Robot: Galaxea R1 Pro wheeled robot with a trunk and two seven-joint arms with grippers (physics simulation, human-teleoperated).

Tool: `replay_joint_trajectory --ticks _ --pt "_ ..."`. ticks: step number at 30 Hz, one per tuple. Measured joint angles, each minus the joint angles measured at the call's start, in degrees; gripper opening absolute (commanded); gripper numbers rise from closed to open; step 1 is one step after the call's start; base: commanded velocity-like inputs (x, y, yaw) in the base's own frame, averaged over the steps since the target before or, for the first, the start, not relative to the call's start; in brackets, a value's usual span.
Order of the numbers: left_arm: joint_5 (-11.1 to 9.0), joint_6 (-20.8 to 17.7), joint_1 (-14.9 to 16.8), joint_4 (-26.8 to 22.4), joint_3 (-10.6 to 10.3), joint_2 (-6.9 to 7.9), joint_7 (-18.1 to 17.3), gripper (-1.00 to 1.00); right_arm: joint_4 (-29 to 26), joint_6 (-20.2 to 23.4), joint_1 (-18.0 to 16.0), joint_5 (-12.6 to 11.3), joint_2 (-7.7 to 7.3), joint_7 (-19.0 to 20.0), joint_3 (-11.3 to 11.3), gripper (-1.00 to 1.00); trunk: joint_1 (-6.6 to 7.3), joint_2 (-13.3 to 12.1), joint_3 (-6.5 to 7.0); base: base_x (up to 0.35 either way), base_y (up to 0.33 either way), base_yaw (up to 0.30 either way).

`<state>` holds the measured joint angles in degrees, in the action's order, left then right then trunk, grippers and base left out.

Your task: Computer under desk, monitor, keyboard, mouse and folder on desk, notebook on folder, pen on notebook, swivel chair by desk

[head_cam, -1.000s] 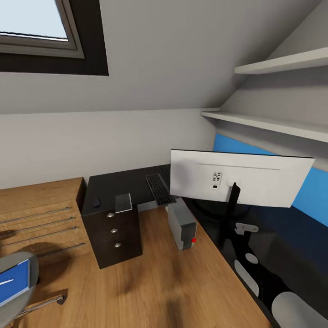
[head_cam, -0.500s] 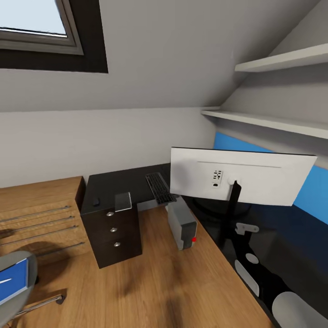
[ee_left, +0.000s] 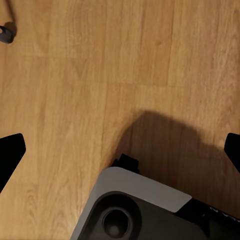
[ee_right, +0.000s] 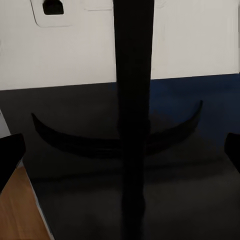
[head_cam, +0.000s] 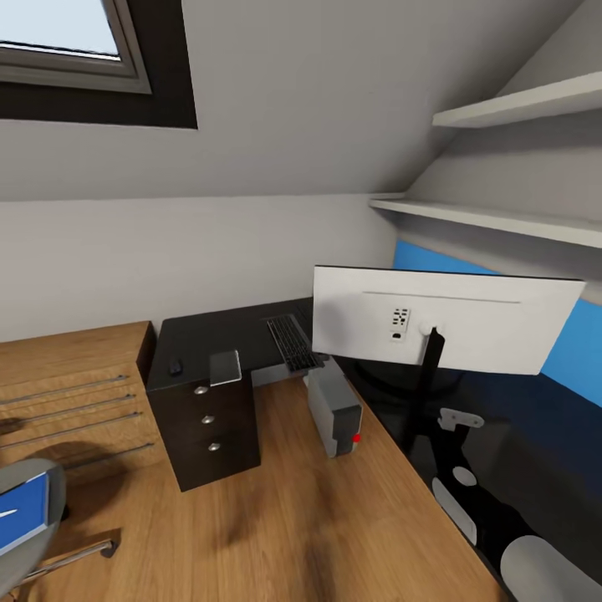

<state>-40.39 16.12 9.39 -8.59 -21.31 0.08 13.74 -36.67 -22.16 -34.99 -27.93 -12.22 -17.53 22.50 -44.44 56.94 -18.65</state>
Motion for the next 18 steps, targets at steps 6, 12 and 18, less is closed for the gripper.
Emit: replay_joint_trajectory --ticks 6,12,18 --pt "0.0 0.0 0.0 0.0 0.0 0.0 0.0 1.0 0.1 -2.8 0.0 2.4 0.0 -0.3 0.1 1.0 -1.32 2.4 -1.08 0.0 0.0 0.0" --pt "0.0 0.0 0.0 0.0 0.1 -0.06 0.0 1.0 0.1 -3.4 0.0 3.7 0.0 -1.8 0.1 1.0 -2.64 4.8 -2.16 0.0 0.0 0.0" --pt "0.0 0.1 0.0 0.0 0.1 -0.08 0.0 1.0 0.1 -3.5 0.1 4.0 0.0 -2.3 0.1 1.0 -2.64 4.8 -2.16 0.0 0.0 0.0"
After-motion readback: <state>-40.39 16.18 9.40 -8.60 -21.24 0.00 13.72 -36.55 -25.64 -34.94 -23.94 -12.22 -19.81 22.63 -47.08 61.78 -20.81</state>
